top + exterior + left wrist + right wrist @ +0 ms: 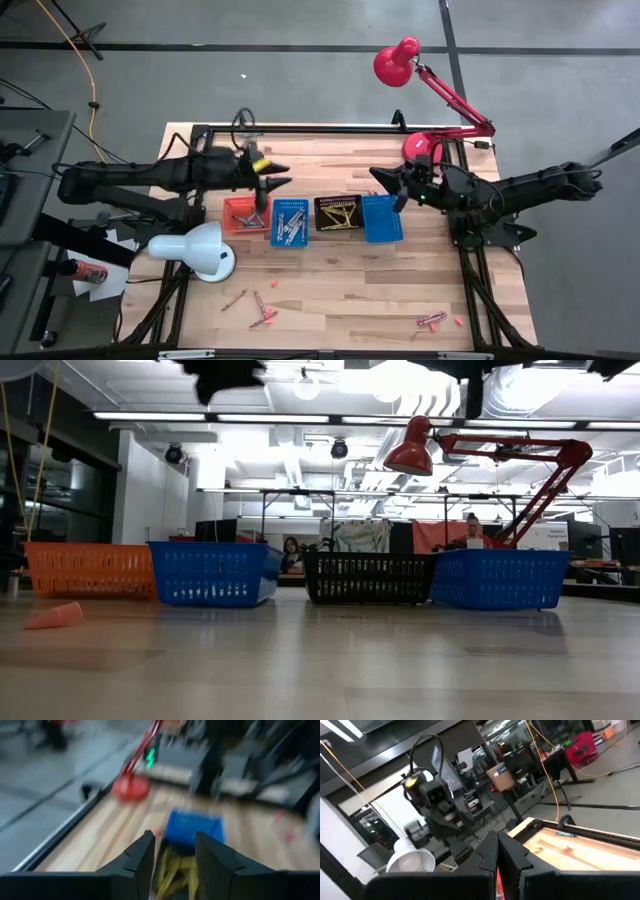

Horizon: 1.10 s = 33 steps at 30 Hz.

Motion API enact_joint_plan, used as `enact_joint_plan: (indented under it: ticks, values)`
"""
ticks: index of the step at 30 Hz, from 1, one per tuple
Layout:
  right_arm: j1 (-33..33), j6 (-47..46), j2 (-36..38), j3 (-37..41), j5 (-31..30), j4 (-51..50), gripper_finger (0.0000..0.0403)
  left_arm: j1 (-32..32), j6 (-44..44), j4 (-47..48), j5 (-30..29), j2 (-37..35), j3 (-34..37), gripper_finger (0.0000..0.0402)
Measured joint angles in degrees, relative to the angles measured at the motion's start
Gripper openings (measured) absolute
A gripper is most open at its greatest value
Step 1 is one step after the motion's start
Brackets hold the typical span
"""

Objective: Sort crayons
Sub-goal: Put the blue crayon into the orange bin

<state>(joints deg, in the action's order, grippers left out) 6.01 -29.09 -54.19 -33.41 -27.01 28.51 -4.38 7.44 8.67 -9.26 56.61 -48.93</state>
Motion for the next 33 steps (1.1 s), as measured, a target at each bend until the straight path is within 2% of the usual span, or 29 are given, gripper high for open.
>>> enact_joint_plan:
  ticks: [5, 8, 15, 22, 28, 33]
  values:
    - [-4.0, 2.1, -2.1, 0.0, 6.9, 3.2, 0.0, -5.9, 3.4, -25.7, 14.7, 2.4, 4.9, 0.0117]
    - [-7.5, 4.6, -2.6, 0.0, 11.7, 3.6, 0.0, -8.0, 6.5, -32.1, 17.5, 4.6, 5.6, 0.01]
    - [-17.3, 9.9, -2.6, 0.0, 25.5, 6.0, 0.0, -8.9, 12.9, -32.7, 16.5, 7.1, 5.5, 0.0053]
    - [-24.3, 9.5, -2.8, 0.0, 33.5, 6.0, 0.0, -8.9, 12.9, -32.3, 11.4, 7.3, 5.5, 0.0044]
    - [-25.2, 10.1, -2.8, 0.0, 34.0, 6.0, 0.0, -9.4, 6.1, -32.3, 5.6, 7.3, 5.5, 0.0055]
    - [-25.2, 10.2, -2.8, 0.0, 33.6, 6.0, 0.0, -10.7, 4.4, -32.5, 5.5, 7.3, 5.5, 0.0064]
